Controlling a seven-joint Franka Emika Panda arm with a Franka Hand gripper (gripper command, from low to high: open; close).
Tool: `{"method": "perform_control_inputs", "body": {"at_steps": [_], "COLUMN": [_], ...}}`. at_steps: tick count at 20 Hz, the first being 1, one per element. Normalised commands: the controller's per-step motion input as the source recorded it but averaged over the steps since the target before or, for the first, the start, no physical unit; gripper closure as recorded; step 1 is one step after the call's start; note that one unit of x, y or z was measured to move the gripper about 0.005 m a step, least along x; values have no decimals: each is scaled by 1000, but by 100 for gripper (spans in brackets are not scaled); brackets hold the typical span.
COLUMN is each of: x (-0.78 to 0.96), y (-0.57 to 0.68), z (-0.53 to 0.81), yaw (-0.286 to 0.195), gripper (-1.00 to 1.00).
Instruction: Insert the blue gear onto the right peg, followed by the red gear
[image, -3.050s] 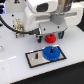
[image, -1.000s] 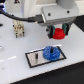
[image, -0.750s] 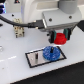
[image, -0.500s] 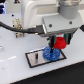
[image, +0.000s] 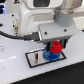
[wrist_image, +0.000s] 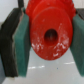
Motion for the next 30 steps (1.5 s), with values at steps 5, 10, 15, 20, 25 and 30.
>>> {"method": "perform_control_inputs", "body": {"at_steps": [5,10,15,20,25,30], "x": [40,16,14,18,1,94], "y": [-19,6,6,7,2,-89], "z": [11,178,227,290,144,56], "yaw": [0,0,0,0,0,0], "gripper": [100,100,100,100,100,100]}}
